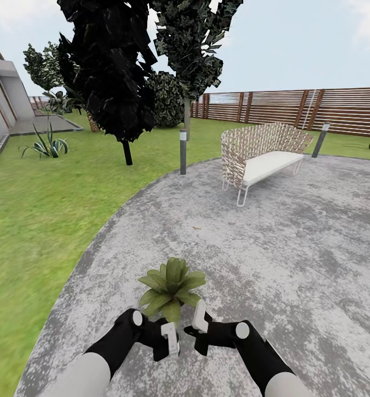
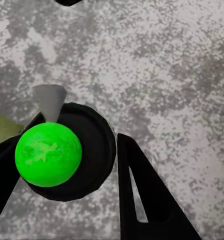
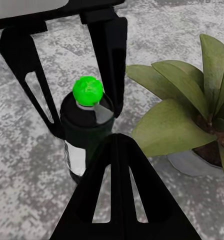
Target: Pick up the pesticide atomizer in the garden and spray insectifuge to fully cover both potted plants in the garden.
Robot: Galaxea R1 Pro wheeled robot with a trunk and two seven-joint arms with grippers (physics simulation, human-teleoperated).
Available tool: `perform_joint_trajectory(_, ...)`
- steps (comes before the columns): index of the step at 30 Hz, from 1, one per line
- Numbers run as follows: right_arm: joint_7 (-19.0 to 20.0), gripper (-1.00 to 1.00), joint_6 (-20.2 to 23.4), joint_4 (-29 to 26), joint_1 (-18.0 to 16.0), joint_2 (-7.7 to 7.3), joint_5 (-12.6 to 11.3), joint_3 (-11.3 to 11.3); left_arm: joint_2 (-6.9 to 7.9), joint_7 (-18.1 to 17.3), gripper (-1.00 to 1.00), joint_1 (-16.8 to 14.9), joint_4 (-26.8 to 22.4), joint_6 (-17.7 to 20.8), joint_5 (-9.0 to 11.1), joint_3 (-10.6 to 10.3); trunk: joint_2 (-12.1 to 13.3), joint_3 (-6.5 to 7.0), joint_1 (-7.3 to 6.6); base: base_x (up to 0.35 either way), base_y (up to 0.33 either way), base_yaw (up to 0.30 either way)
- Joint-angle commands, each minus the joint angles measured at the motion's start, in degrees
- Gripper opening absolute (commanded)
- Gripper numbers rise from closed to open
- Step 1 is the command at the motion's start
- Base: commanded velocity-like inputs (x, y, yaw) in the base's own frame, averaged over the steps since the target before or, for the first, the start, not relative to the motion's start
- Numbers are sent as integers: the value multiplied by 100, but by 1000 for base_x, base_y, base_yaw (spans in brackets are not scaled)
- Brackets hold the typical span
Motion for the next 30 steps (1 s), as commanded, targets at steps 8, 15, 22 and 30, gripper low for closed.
perform_joint_trajectory(8, 5, -100, -29, 14, -2, -5, 68, -6, 622, -27, -100, 2, -16, -5, 19, 32, -2, -5, -1, 0, 0, 0)
perform_joint_trajectory(15, 3, -100, -32, 29, -2, -47, 80, -14, 1096, -36, -100, 48, -13, -4, 49, 68, -2, -5, -1, 0, 0, 0)
perform_joint_trajectory(22, -8, 100, -37, 111, -2, -266, 76, -29, 1454, -56, -100, 88, 47, -39, 165, 574, -2, -5, -1, 0, 0, 0)
perform_joint_trajectory(30, -52, 100, -45, 407, -2, -511, 72, -58, 1651, -51, -100, 94, 74, -21, 185, 815, -2, -5, -1, 0, 0, 0)
